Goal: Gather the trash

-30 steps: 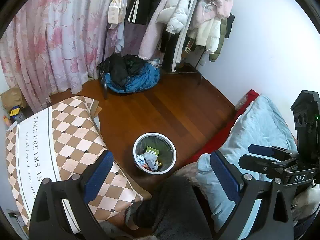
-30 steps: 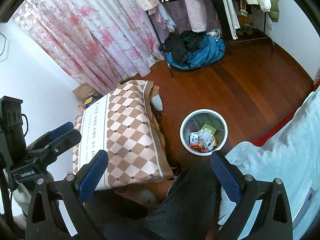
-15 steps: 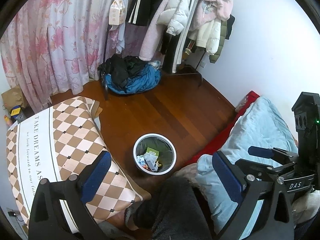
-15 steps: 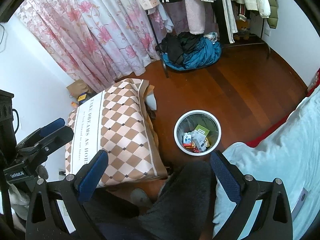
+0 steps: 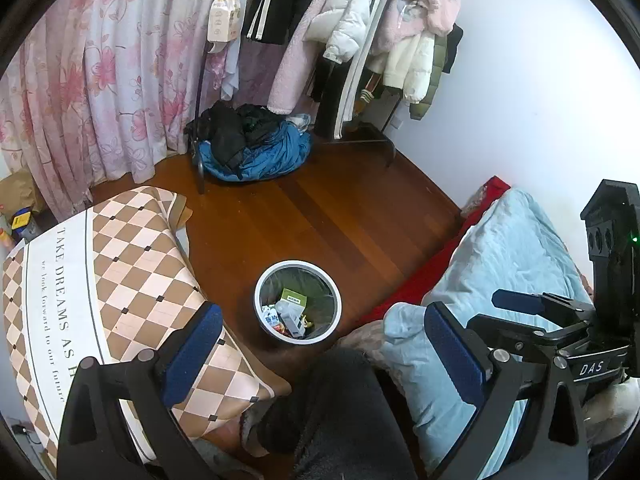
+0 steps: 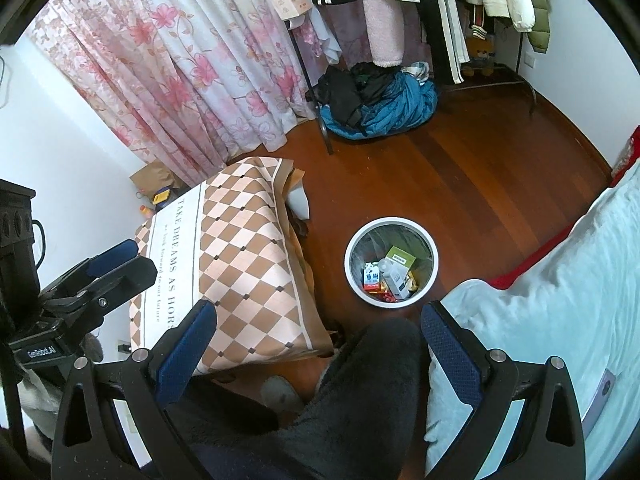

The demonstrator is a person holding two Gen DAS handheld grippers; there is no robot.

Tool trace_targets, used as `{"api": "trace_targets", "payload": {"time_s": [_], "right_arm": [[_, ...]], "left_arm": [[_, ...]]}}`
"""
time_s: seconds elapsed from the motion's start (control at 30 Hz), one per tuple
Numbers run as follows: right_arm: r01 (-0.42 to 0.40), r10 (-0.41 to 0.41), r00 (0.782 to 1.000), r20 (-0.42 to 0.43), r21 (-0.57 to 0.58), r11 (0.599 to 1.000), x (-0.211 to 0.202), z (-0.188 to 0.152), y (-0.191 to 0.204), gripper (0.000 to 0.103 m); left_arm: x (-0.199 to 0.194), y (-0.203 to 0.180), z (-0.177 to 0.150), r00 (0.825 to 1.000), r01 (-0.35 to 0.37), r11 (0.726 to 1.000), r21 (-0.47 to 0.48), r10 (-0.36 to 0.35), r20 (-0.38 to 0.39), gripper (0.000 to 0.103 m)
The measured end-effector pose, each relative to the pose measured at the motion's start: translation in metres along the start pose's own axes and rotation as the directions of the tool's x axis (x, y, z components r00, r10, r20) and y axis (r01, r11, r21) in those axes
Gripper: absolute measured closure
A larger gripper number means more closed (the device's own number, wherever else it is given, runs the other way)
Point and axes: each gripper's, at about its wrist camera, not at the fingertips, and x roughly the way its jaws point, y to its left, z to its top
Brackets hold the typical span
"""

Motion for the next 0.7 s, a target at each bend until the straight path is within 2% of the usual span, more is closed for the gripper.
{"api": "trace_targets", "payload": {"time_s": [0.7], "right_arm": [[-0.002,0.002,1.0,0.002,0.003,1.0,-0.0015,-0.0033,0.005,0.0]], "left_arm": [[-0.0008,0.0026,-0.0019,1.0,0.002,1.0,0.004,-0.002,-0.001,0.0]]}}
